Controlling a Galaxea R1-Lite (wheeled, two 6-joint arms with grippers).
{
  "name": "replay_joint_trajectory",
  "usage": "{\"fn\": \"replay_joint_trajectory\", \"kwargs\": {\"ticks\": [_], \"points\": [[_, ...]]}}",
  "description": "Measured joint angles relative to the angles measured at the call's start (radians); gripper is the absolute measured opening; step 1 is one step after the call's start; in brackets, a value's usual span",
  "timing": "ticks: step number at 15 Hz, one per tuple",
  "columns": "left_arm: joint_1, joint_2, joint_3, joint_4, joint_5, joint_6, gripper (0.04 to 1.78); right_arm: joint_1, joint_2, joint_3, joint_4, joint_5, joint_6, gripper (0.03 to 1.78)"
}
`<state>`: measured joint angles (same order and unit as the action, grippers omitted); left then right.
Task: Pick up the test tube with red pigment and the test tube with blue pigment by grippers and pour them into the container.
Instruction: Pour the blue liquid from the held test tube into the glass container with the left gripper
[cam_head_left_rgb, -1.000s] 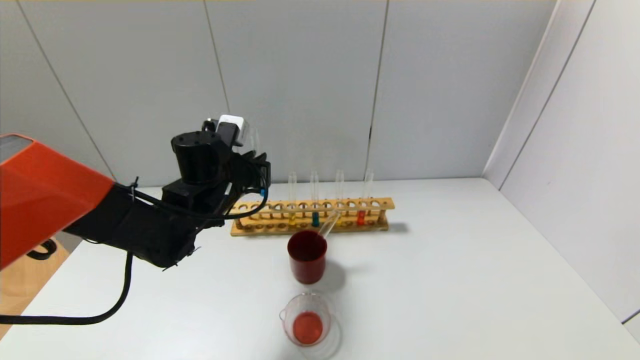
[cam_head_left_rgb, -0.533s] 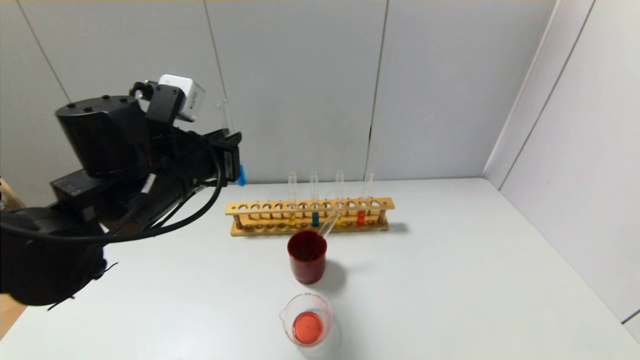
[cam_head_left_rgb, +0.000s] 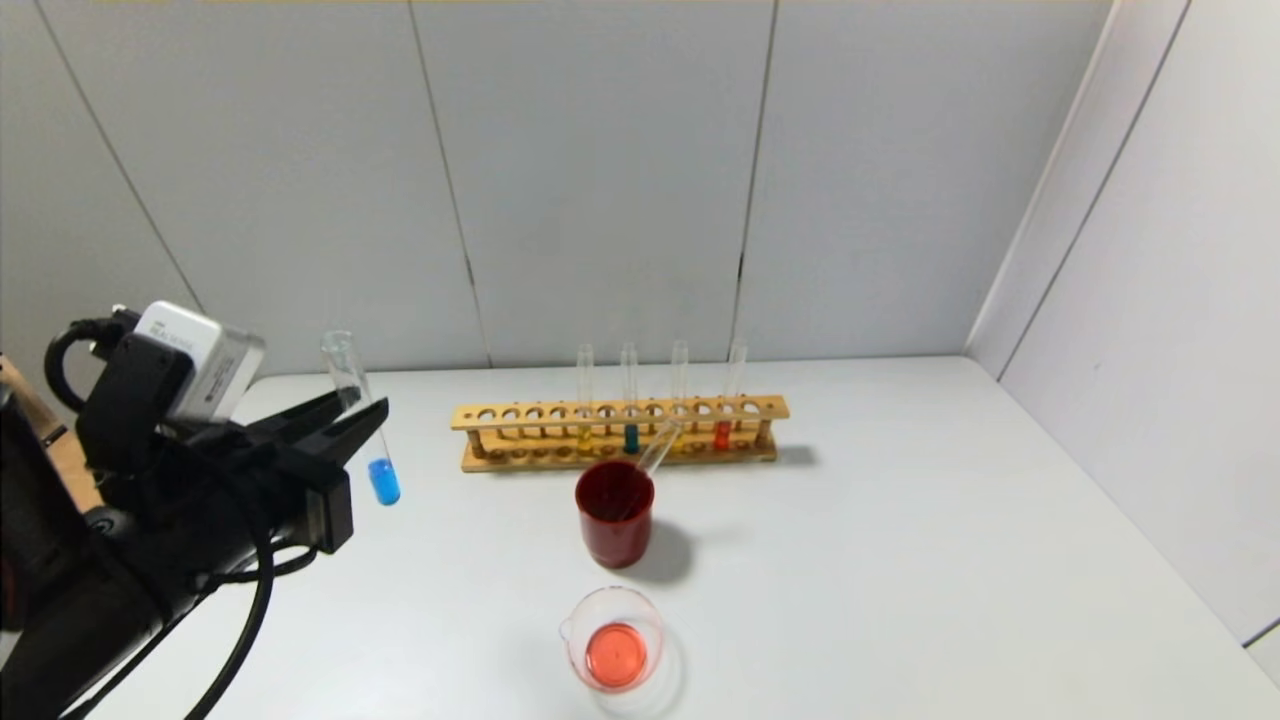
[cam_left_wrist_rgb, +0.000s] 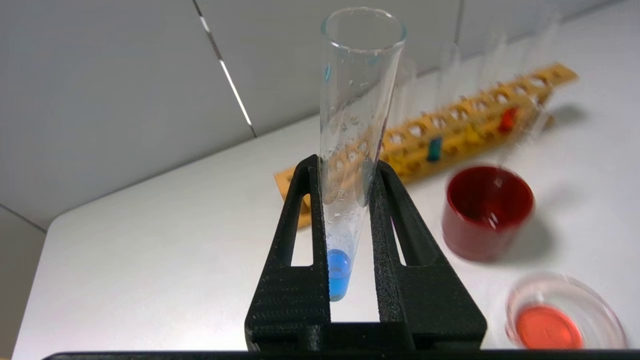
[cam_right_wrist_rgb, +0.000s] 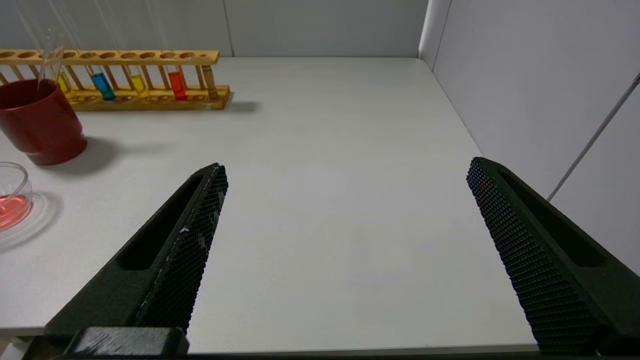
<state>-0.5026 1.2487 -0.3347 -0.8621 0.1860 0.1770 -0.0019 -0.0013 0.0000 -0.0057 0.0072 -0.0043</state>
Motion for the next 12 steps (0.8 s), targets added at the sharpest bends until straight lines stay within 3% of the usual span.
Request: {"fn": "replay_joint_trajectory", "kwargs": {"ticks": [5, 12], "points": [[-0.098, -0.059, 0.103, 0.077, -0.001, 0.085, 0.3, 0.0, 0.0, 0.0, 0.0, 0.0, 0.0, 1.75], [-0.181, 0.12, 0.102, 0.113, 0.001, 0.218, 0.3, 0.0, 0.0, 0.0, 0.0, 0.0, 0.0, 1.75]]}}
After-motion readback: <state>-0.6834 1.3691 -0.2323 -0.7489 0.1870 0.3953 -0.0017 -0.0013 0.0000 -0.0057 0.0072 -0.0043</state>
